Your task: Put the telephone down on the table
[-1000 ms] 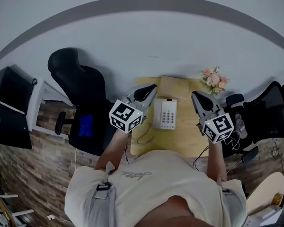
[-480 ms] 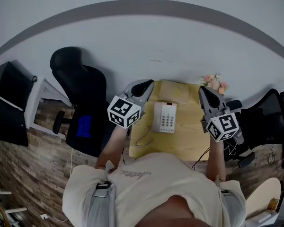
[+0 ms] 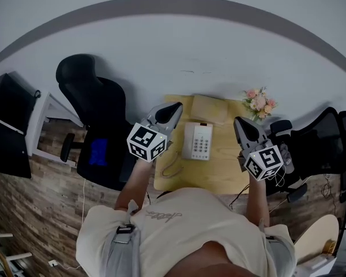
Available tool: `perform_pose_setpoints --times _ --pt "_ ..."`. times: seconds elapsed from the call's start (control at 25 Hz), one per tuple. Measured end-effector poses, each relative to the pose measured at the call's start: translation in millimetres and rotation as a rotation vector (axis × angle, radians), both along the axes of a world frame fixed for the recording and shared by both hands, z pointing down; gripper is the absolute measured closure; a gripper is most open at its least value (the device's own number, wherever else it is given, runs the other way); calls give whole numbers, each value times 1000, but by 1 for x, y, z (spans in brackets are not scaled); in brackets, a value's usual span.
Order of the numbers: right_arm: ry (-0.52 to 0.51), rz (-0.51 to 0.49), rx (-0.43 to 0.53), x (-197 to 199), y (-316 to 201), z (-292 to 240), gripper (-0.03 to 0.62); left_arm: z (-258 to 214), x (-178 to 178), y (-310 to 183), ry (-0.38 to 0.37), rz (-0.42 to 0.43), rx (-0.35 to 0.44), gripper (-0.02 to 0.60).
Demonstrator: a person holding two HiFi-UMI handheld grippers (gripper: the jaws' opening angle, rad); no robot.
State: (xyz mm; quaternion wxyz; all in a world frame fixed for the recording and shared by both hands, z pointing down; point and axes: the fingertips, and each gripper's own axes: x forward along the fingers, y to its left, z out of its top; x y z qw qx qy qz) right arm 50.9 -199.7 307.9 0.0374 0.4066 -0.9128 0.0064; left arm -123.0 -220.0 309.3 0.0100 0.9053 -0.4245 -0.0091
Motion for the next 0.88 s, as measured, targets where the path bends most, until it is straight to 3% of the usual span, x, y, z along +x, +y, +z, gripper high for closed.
perform_pose_setpoints --times 0.48,0.88 --pt "-7 23 -12 19 -6 12 592 7 -1 -4 20 -29 -8 563" --pt "17 -5 -39 8 -17 27 592 23 -4 -17 33 -34 -33 563"
